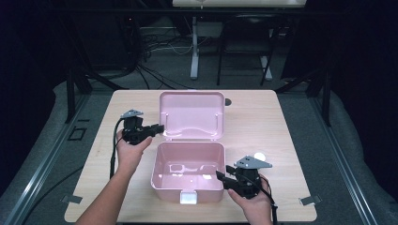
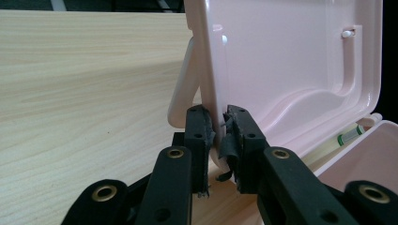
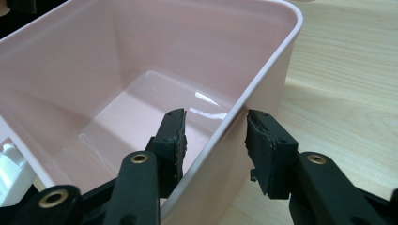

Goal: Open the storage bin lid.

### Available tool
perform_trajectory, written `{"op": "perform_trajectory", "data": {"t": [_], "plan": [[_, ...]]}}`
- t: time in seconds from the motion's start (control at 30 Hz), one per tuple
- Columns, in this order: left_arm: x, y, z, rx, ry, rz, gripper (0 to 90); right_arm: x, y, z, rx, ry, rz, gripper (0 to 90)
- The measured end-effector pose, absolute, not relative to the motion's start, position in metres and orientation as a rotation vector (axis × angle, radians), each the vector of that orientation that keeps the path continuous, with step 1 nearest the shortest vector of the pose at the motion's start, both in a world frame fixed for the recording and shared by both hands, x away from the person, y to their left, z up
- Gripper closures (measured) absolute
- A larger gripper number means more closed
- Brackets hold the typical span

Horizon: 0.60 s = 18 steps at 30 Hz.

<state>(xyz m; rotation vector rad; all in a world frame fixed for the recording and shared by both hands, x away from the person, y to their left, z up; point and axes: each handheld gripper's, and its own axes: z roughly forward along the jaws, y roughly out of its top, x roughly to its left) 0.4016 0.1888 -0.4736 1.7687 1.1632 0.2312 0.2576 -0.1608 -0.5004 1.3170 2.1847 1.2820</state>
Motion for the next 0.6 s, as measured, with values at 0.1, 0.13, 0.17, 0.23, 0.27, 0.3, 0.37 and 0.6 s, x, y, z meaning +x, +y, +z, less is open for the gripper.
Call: {"op": "perform_trajectory", "data": {"t": [0.1, 0.13, 0.17, 0.23, 0.27, 0.3, 0.37, 0.6], "plan": [[0.4026, 0.1891, -0.4744, 1.765, 1.165, 0.222, 78.6, 0.2577, -0.1608, -0.5006, 1.317, 2.182, 1.283, 57.7], [0.4027, 0.1890, -0.4746, 1.765, 1.167, 0.221, 78.4, 0.2578, -0.1607, -0.5007, 1.318, 2.181, 1.285, 57.7], [0.4028, 0.1890, -0.4747, 1.765, 1.168, 0.219, 78.3, 0.2579, -0.1606, -0.5009, 1.317, 2.178, 1.287, 57.7], [0.4030, 0.1890, -0.4750, 1.765, 1.169, 0.218, 78.0, 0.2579, -0.1607, -0.5009, 1.317, 2.177, 1.288, 57.7], [0.4030, 0.1888, -0.4753, 1.763, 1.170, 0.216, 77.9, 0.2579, -0.1607, -0.5009, 1.318, 2.177, 1.288, 57.7], [0.4031, 0.1888, -0.4758, 1.760, 1.172, 0.214, 77.6, 0.2579, -0.1606, -0.5009, 1.318, 2.177, 1.288, 57.7], [0.4034, 0.1891, -0.4772, 1.749, 1.177, 0.205, 77.2, 0.2580, -0.1607, -0.5010, 1.318, 2.177, 1.289, 57.7], [0.4041, 0.1889, -0.4792, 1.741, 1.185, 0.190, 75.8, 0.2580, -0.1608, -0.5010, 1.320, 2.178, 1.290, 57.7]]}}
